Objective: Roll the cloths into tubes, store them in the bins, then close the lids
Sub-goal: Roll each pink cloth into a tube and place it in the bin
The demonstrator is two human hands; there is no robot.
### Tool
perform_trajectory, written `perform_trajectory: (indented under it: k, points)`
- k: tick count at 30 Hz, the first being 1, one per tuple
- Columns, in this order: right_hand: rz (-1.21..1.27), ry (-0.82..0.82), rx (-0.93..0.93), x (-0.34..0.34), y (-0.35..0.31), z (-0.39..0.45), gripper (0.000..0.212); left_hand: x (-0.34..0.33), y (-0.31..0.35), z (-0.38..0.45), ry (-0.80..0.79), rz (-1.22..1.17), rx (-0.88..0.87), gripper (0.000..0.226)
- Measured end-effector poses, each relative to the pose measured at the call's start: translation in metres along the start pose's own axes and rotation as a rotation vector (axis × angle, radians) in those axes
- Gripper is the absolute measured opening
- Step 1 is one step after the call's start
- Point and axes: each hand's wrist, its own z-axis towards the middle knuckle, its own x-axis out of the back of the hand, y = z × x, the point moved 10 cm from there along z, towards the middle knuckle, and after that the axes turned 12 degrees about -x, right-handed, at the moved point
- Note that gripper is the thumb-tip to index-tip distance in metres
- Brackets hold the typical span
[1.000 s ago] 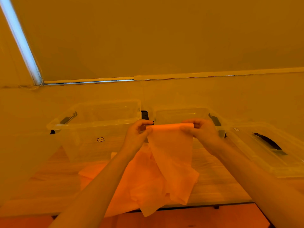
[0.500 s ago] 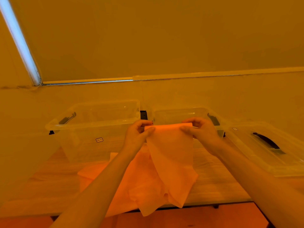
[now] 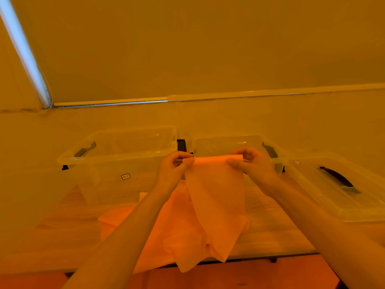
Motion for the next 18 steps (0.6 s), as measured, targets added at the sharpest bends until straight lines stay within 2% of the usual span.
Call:
perform_trajectory:
  k: [5, 10, 18]
  points:
    - [-0.012, -0.031, -0.012, -0.004, 0.004, 0.0, 0.012, -0.001, -0.005, -0.001, -0.05, -0.001, 0.023, 0.018]
    - [-0.057, -0.05, 0.011, -0.011, 0.006, 0.0, 0.022, 0.0, -0.006, 0.0, -0.037, 0.023, 0.016, 0.015]
    - [-0.062, -0.072, -0.031, -0.017, 0.013, 0.0, 0.012, 0.003, -0.018, -0.004, -0.068, 0.04, 0.054, 0.021]
